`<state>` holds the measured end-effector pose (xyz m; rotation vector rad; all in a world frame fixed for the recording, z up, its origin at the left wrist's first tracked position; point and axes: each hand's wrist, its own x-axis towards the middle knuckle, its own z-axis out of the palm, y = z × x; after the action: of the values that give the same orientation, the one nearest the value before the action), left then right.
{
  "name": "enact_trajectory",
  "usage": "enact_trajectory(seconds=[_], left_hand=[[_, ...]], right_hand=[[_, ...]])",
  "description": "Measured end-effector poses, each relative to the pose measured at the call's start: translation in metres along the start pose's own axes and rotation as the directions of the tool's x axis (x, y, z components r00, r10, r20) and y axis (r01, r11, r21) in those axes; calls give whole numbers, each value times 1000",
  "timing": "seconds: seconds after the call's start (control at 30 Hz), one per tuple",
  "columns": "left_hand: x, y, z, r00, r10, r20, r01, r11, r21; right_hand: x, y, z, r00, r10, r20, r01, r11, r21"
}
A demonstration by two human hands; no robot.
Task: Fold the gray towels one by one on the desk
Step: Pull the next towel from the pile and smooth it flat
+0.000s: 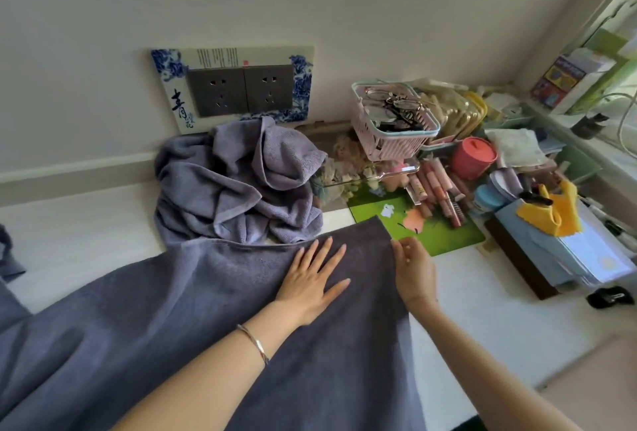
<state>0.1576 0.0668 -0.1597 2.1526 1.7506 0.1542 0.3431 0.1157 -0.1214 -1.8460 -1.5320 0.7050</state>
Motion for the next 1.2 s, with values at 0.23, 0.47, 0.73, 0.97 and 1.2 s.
enact_trajectory(seconds=[0.23,0.47,0.73,0.97,1.2], left_hand=[[71,11,7,990,-98,-104,105,992,67],[78,8,19,983,-73,-168,95,987,127],[71,15,16,991,-48,-121,53,998,39],[23,18,15,976,-81,-203,92,995,46],[-14,4,19,986,-100,-132,107,993,47]], right_hand=[[89,27,-6,985,88,148,-82,995,-52],[41,72,-38,949,126,290,-129,992,-11],[36,102,-53,995,-4,99,22,984,-176],[-9,75,-31,923,-378,76,376,839,-394],[-37,87,-13,845,-311,435,513,703,-494]])
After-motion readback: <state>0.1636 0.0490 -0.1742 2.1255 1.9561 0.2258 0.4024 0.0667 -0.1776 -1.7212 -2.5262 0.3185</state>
